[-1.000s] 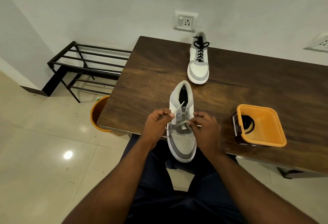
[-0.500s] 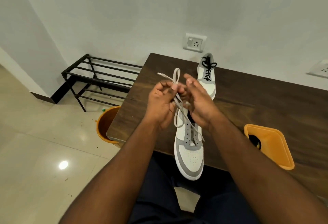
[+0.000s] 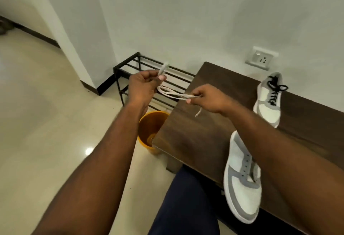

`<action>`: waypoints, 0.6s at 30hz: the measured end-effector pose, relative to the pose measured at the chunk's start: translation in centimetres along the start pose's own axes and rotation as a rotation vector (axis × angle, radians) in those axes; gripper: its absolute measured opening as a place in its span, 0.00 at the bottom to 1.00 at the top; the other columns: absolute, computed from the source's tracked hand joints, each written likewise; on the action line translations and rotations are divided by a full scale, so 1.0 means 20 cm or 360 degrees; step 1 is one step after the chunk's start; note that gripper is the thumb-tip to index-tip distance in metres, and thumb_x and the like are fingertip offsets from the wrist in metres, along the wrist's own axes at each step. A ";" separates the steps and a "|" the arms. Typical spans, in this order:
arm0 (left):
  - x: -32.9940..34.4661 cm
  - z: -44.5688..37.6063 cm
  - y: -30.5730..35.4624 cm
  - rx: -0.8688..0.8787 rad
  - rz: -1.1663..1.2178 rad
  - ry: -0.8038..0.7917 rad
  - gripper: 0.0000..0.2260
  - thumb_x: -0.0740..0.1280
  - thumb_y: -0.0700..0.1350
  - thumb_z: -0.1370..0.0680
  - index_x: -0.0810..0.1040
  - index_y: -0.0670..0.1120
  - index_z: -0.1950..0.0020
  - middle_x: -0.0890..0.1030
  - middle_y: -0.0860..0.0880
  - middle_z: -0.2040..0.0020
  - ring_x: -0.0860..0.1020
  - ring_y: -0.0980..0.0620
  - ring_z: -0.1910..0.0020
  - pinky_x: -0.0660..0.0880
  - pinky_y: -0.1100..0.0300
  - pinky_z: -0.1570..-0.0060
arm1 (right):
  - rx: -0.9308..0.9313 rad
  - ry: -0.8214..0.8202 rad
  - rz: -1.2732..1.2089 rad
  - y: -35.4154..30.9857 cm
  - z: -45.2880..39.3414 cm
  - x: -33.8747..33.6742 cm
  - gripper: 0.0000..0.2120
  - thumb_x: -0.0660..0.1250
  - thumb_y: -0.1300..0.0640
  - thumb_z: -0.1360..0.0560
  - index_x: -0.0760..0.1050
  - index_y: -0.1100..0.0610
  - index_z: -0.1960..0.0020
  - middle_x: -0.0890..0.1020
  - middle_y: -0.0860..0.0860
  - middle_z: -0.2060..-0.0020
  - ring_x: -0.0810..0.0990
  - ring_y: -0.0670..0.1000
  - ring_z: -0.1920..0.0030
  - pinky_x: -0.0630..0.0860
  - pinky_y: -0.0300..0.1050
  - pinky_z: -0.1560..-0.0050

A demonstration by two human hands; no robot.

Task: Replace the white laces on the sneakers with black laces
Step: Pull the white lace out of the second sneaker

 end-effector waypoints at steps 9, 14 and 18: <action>-0.24 -0.24 -0.52 -0.0151 -0.0539 0.0152 0.05 0.73 0.38 0.26 0.85 0.44 0.53 0.83 0.48 0.63 0.78 0.55 0.65 0.77 0.58 0.64 | 0.0008 -0.0031 0.0167 -0.18 -0.64 0.30 0.01 0.72 0.64 0.27 0.82 0.60 0.57 0.83 0.55 0.66 0.84 0.52 0.66 0.83 0.50 0.60; -0.28 -0.36 -0.76 -0.0336 -0.0578 0.0186 0.04 0.72 0.36 0.25 0.85 0.42 0.52 0.83 0.49 0.63 0.79 0.58 0.68 0.78 0.65 0.66 | 0.0032 0.0033 -0.0041 -0.06 -0.84 0.51 0.04 0.72 0.62 0.27 0.83 0.61 0.53 0.84 0.57 0.60 0.84 0.52 0.60 0.83 0.54 0.56; -0.32 -0.45 -1.02 -0.0531 -0.0818 0.0042 0.15 0.74 0.38 0.26 0.82 0.44 0.40 0.84 0.46 0.51 0.83 0.49 0.53 0.81 0.53 0.52 | 0.0111 -0.0142 -0.0080 0.09 -0.93 0.72 0.15 0.71 0.61 0.26 0.79 0.58 0.40 0.82 0.56 0.45 0.81 0.50 0.47 0.80 0.45 0.48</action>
Point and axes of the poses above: each hand's wrist, its own z-axis away from the middle knuckle, its own x-axis out of the palm, y = z × x, the point moved 9 cm from there along -z, towards the middle knuckle
